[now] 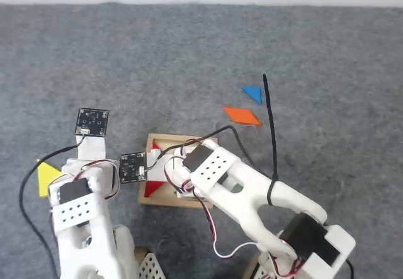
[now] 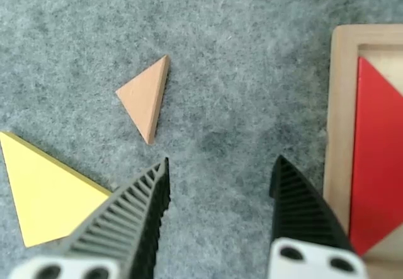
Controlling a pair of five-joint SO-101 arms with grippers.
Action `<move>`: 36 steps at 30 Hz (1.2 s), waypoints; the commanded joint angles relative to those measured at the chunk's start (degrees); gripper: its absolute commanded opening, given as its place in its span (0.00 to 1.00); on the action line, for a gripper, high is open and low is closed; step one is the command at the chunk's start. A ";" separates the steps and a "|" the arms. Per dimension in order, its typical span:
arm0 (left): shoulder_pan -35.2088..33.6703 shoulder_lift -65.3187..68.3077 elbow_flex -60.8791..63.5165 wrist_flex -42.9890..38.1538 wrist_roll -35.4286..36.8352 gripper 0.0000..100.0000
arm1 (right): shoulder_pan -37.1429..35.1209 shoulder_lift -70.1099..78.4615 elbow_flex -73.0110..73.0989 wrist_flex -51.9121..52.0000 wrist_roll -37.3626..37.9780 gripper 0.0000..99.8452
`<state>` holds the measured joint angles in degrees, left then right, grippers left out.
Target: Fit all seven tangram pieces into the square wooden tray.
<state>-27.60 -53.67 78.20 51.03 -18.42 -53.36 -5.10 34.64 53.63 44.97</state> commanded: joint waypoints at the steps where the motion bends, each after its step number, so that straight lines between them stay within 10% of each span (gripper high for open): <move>1: -0.26 -1.23 -1.19 -0.62 -0.62 0.25 | -0.66 -0.48 -3.43 -0.13 -3.60 0.01; 10: -0.26 -1.23 -1.19 -0.70 -0.62 0.25 | -0.92 4.35 -3.34 -6.11 -23.38 0.01; 36: -0.26 -1.23 -1.19 -0.70 -0.62 0.25 | 1.54 -9.71 -2.99 6.02 -10.90 0.01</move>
<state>-27.60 -53.67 78.20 51.03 -18.42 -53.63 -7.38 33.41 58.90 33.54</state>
